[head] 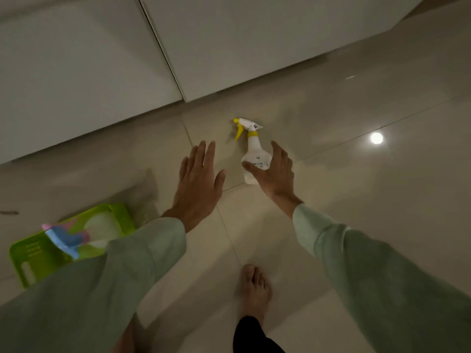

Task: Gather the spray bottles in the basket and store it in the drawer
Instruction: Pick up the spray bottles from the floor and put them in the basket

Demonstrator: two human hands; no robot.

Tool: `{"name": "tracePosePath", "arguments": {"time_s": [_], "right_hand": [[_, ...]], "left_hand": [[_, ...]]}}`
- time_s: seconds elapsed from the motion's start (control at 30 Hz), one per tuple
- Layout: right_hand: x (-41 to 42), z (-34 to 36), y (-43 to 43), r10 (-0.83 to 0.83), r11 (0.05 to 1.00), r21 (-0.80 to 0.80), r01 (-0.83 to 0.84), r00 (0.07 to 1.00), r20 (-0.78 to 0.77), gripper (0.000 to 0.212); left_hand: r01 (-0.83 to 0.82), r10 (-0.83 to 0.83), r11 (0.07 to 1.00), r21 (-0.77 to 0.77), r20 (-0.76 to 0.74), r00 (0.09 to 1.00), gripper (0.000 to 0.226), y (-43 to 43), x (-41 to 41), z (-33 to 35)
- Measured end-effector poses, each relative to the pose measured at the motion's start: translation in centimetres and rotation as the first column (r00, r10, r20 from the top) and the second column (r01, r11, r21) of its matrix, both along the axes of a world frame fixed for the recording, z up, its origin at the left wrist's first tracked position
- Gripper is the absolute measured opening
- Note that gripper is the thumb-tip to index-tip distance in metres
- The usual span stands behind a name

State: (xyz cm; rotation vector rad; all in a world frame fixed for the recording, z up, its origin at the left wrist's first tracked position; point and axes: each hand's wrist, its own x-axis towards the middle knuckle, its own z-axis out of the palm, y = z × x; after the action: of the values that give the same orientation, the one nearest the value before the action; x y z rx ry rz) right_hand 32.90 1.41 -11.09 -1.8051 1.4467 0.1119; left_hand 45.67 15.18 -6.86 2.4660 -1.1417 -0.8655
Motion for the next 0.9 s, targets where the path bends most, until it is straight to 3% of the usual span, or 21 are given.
{"name": "tracePosePath", "arguments": {"time_s": [0.1,0.2,0.4,0.5,0.67,0.9], "right_hand": [[2.1,-4.0,-2.2,0.008,0.998,0.066,-0.003,0.998,-0.062,0.092],[3.5,-7.6,-3.7,-0.018,0.991,0.129,0.031,0.995,-0.101,0.072],[3.7,-7.7,-2.1,-0.265,0.875,0.406,0.266,0.963,-0.059,0.037],[3.2,-4.3,0.7,-0.299,0.827,0.498,0.259,0.954,0.000,0.026],[4.4,4.6,7.0,-0.350,0.834,0.501,0.230,0.923,0.158,0.048],[9.1,16.4,18.7,-0.251,0.867,0.498,0.027,0.886,0.389,0.023]], "left_hand": [[0.005,-0.005,1.000,-0.002,0.003,1.000,0.065,-1.4,0.5,-3.4],[0.009,-0.008,1.000,0.026,-0.033,0.999,0.065,-2.0,0.7,-6.8],[-0.012,0.015,0.999,0.033,-0.096,0.995,0.065,0.3,-0.1,-7.2],[-0.042,0.046,0.999,0.033,-0.105,0.993,0.065,3.3,-0.2,-4.1],[-0.141,0.141,0.990,0.007,-0.120,0.983,0.063,9.9,0.9,4.0],[-0.266,0.258,0.961,-0.077,-0.099,0.961,0.060,21.6,5.5,14.5]]}}
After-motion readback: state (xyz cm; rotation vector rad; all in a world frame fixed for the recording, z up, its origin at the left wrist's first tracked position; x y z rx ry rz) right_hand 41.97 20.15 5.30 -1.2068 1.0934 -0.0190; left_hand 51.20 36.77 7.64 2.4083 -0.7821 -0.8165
